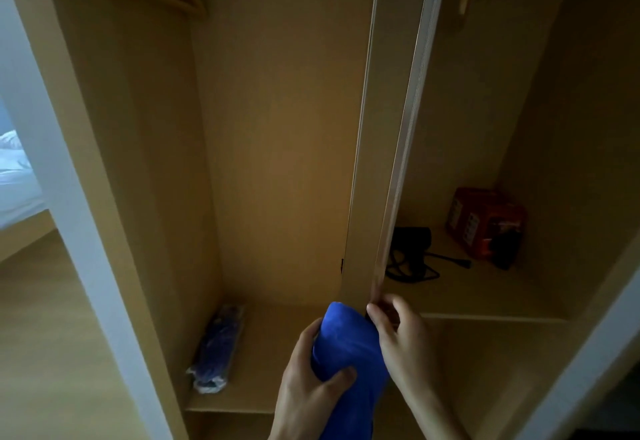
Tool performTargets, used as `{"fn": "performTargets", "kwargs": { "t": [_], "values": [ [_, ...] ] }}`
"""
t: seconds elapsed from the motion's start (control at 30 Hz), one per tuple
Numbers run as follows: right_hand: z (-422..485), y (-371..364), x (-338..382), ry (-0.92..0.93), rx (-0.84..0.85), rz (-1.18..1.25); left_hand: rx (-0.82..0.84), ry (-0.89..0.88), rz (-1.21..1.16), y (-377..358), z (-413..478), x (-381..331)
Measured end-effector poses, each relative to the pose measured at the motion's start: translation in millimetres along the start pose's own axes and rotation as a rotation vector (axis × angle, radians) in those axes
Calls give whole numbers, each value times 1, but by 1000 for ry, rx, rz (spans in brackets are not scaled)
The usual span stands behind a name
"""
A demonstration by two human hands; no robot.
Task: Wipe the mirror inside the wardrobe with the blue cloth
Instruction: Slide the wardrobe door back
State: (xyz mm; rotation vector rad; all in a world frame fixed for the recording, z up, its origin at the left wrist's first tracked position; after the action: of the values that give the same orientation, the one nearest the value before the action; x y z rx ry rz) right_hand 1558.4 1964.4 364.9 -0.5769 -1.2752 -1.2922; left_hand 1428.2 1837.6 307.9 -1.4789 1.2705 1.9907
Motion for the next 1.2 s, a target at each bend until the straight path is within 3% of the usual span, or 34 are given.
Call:
{"fn": "performTargets", "kwargs": {
  "t": [1.2],
  "values": [
    [155, -40, -40, 72, 48, -28, -129, 58, 109, -27, 159, 0]
  ]
}}
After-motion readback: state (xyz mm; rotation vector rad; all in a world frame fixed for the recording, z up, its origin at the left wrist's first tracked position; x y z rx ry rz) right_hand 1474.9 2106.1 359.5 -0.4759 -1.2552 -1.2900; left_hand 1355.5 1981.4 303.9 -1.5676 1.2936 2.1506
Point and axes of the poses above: each hand's wrist, its own z-axis towards the middle knuckle, its own y-axis out of the back of the hand, x = y × z, the point moved 9 cm from there along z, towards the middle knuckle, and after that the axes turned 15 degrees about z, right-handed, at the moved point
